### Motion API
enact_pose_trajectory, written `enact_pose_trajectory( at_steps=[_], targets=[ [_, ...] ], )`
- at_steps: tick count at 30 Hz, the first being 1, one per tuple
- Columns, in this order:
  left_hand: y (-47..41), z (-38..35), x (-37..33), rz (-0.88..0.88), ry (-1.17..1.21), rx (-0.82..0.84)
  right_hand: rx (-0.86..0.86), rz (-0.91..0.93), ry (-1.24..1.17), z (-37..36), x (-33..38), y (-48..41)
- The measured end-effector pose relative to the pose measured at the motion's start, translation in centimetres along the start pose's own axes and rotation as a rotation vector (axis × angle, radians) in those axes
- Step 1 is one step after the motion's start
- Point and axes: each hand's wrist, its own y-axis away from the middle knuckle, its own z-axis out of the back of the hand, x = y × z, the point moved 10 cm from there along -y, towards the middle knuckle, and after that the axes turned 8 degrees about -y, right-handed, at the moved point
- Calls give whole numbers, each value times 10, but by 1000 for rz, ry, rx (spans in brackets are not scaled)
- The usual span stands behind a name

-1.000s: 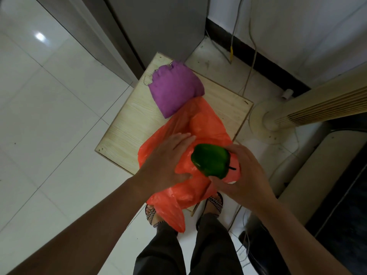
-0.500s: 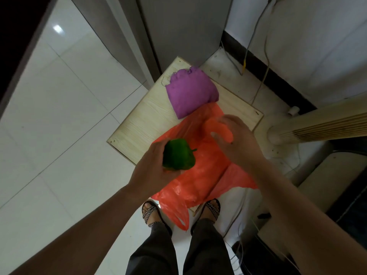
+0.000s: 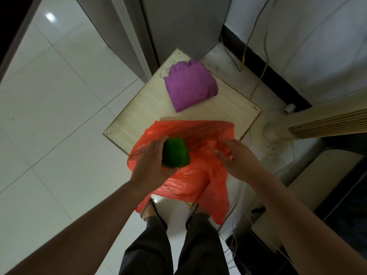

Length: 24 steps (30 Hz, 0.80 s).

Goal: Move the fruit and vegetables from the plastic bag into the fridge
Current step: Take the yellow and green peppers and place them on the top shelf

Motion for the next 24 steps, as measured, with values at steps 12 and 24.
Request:
enact_pose_trajectory(
  at_steps=[12, 24],
  targets=[
    [-26, 18, 1, 8, 65, -6, 44, 33, 27, -28, 9, 3],
    [37, 23, 43, 184, 283, -88, -123, 376, 76, -13, 69, 42]
  ],
)
